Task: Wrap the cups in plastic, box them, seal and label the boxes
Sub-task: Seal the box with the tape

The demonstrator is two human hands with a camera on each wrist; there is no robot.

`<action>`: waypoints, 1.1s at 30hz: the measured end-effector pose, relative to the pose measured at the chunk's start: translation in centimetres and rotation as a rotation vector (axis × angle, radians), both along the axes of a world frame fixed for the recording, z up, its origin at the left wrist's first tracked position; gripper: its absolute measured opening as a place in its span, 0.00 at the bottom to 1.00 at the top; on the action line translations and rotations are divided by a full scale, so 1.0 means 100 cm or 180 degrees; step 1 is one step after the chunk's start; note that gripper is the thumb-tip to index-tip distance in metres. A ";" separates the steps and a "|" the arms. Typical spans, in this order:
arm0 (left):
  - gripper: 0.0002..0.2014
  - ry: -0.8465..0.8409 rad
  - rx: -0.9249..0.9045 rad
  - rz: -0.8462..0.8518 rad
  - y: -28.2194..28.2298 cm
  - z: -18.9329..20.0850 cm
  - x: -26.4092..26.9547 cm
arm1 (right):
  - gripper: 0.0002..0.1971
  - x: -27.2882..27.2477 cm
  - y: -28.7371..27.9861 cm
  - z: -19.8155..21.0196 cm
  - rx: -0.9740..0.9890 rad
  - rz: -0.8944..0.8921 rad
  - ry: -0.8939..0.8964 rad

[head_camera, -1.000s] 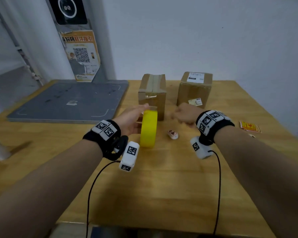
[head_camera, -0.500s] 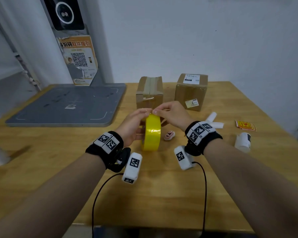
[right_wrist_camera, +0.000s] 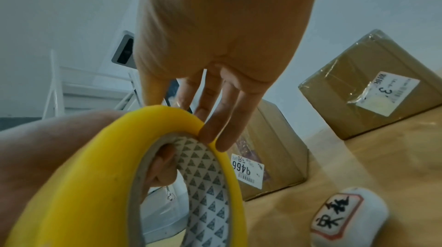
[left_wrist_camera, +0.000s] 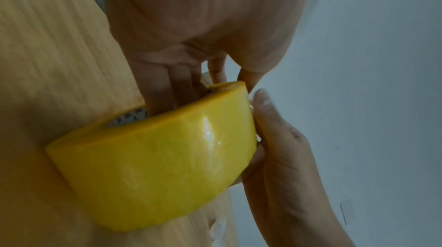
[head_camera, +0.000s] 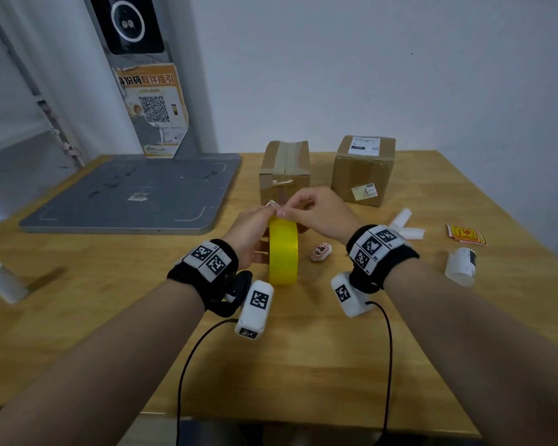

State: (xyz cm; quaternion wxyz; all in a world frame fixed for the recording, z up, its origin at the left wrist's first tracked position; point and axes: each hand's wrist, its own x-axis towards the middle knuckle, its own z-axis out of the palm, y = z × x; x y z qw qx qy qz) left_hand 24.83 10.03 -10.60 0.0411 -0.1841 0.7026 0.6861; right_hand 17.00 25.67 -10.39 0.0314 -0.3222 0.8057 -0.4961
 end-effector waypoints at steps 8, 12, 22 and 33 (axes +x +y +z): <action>0.18 -0.0263 0.0111 0.0156 0.002 0.004 -0.007 | 0.03 -0.002 0.006 0.003 0.0331 0.0066 0.0681; 0.18 -0.0260 0.0183 0.0321 0.003 0.004 -0.010 | 0.21 0.004 0.011 0.014 0.0977 -0.0062 0.1553; 0.32 0.0615 -0.0738 0.1405 -0.055 0.028 -0.027 | 0.35 -0.026 0.013 0.032 0.0558 -0.0813 0.0559; 0.31 0.0016 -0.2442 0.1178 -0.148 -0.008 -0.081 | 0.15 -0.077 -0.018 0.021 0.0211 -0.0615 0.0096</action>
